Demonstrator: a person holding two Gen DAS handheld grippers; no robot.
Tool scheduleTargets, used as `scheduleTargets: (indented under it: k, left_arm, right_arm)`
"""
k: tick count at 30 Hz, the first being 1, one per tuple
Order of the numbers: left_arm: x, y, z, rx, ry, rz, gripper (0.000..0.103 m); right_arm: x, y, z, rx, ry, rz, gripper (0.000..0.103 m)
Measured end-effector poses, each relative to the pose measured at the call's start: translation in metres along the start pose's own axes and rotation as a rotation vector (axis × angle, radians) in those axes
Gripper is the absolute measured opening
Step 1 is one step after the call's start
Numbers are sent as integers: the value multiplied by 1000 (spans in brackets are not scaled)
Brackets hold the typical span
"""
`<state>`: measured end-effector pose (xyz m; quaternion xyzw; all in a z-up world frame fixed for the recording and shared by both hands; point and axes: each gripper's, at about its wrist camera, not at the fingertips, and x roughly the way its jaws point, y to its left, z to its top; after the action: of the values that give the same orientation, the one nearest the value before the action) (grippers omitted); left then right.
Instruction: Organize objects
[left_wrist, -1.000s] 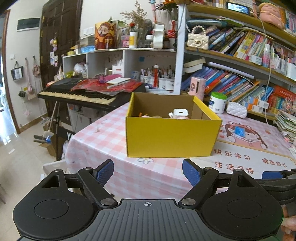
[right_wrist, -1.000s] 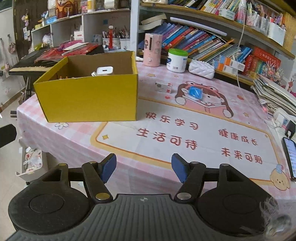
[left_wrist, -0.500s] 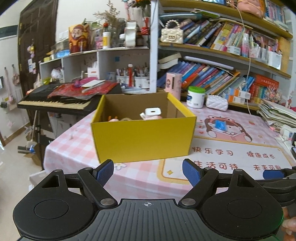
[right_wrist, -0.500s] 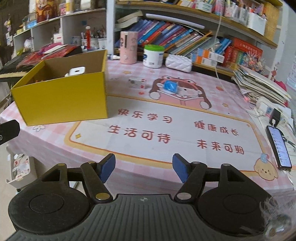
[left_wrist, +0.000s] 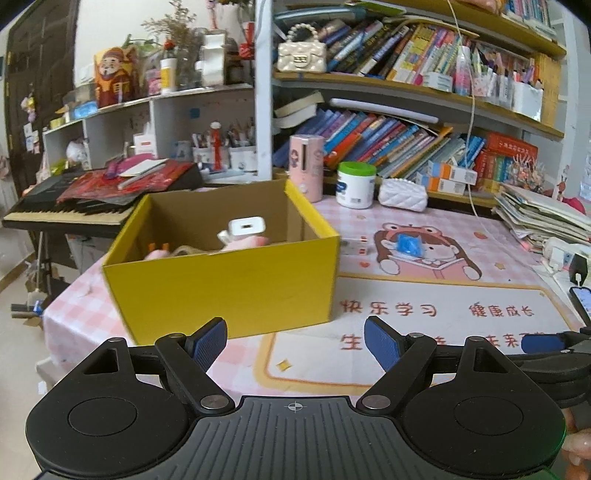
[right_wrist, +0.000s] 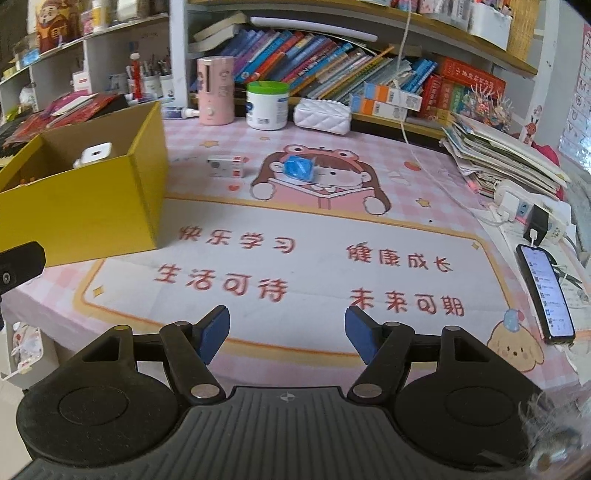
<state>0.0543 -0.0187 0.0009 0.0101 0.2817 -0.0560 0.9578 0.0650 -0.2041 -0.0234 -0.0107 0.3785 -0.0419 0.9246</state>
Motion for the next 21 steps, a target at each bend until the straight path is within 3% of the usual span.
scheduleTargets:
  k: [21]
  left_arm:
    - [75, -75, 39, -3, 21, -30, 83]
  right_arm:
    - [76, -71, 65, -34, 29, 11, 67]
